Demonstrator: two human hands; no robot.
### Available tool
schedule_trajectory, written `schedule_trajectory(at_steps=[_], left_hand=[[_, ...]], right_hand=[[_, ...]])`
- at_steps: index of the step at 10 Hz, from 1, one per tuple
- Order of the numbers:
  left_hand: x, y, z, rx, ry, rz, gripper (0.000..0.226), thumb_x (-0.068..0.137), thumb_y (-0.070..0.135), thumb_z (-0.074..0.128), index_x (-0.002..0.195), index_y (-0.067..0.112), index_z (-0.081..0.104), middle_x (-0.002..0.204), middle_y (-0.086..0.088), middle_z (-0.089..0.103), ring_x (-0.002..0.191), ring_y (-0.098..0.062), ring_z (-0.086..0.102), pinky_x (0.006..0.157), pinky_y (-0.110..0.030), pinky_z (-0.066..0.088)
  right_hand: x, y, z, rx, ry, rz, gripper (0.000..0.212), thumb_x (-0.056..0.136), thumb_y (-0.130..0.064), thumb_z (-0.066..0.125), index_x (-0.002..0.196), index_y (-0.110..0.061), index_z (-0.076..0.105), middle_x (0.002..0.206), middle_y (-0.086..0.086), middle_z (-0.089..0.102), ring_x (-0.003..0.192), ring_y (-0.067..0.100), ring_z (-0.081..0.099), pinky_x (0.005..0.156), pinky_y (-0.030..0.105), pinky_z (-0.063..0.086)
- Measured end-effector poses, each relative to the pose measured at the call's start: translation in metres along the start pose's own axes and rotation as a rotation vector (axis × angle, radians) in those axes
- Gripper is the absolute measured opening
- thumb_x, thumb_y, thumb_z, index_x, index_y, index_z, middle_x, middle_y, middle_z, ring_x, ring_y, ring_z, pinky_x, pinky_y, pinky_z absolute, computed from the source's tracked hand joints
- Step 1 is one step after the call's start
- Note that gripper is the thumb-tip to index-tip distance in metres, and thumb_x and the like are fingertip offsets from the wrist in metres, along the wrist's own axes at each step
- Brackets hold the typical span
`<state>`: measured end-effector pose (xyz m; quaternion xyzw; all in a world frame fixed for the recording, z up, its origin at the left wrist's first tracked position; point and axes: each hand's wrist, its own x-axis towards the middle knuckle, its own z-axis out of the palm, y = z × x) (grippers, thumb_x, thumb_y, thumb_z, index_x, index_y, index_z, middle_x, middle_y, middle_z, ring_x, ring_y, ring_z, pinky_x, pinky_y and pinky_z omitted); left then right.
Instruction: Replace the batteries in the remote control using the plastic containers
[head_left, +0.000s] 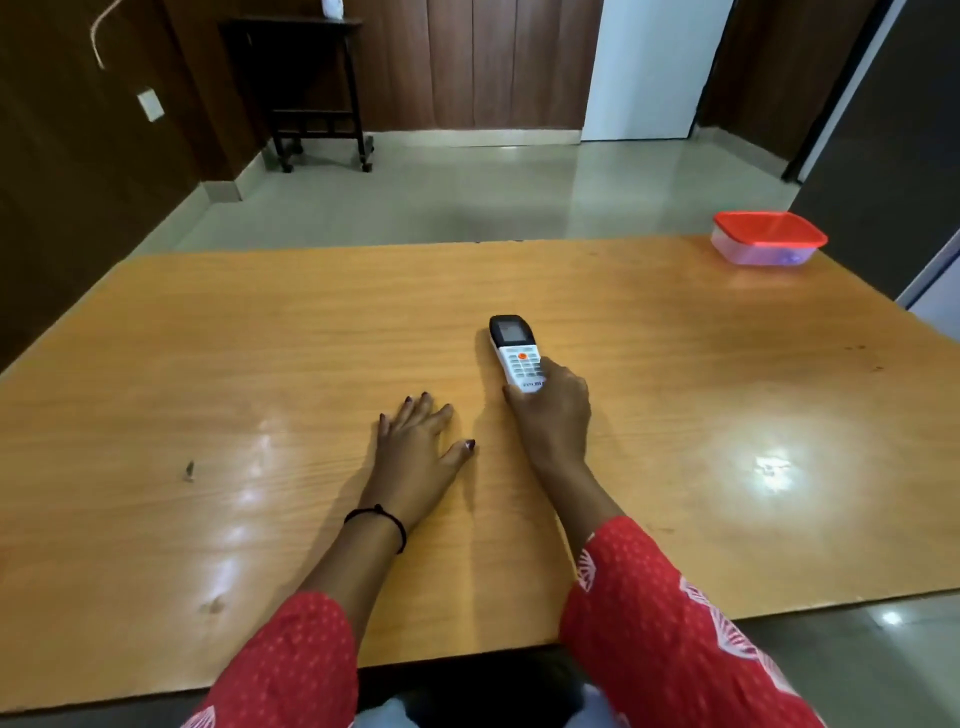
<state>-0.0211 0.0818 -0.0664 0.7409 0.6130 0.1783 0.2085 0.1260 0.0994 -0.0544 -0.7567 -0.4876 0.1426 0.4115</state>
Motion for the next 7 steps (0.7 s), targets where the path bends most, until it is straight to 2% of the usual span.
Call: schedule_trajectory(at_steps=[2,3,5,6,7], left_hand=[[-0.001,-0.002,-0.001,-0.047,0.021,0.012,0.057,0.091,0.039,0.054,0.142,0.02,0.038,0.158,-0.002,0.017,0.147,-0.016,0.006,0.117,-0.037,-0.005],[-0.003,0.0,-0.003,-0.047,0.024,0.011,0.057,0.091,0.039,0.053,0.142,0.021,0.038,0.158,-0.002,0.017,0.147,-0.016,0.005,0.117,-0.036,-0.005],[-0.001,0.0,-0.001,-0.077,0.019,-0.012,0.056,0.089,0.038,0.056,0.14,0.023,0.04,0.158,0.002,0.019,0.146,-0.012,0.007,0.117,-0.034,-0.003],[0.007,0.004,-0.011,-0.133,0.103,-0.031,0.047,0.088,0.031,0.06,0.132,0.02,0.052,0.149,0.0,0.038,0.14,-0.016,0.028,0.117,-0.036,0.018],[0.031,0.018,-0.032,-0.14,0.174,-0.022,0.038,0.088,0.024,0.061,0.124,0.016,0.059,0.135,-0.004,0.053,0.127,-0.02,0.043,0.107,-0.033,0.033]], right_hand=[[0.014,-0.003,0.02,-0.128,0.032,-0.035,0.037,0.078,-0.028,0.067,0.106,-0.006,0.06,0.103,0.012,0.065,0.101,0.031,0.054,0.084,0.04,0.044],[0.012,-0.002,0.018,-0.157,0.014,-0.051,0.044,0.079,-0.032,0.069,0.114,-0.007,0.057,0.11,0.012,0.064,0.106,0.03,0.053,0.087,0.039,0.041],[0.009,0.004,0.014,0.001,0.021,-0.1,0.074,0.077,-0.042,0.072,0.137,-0.011,0.042,0.124,0.007,0.06,0.112,0.025,0.05,0.095,0.034,0.038],[0.014,0.009,-0.006,0.12,-0.001,-0.1,0.069,0.084,-0.045,0.062,0.141,-0.015,0.039,0.135,0.005,0.053,0.121,0.019,0.042,0.099,0.031,0.035],[0.03,0.006,-0.029,0.124,-0.073,-0.047,0.058,0.088,-0.048,0.053,0.139,-0.023,0.043,0.136,0.0,0.052,0.123,0.017,0.042,0.098,0.039,0.045]])
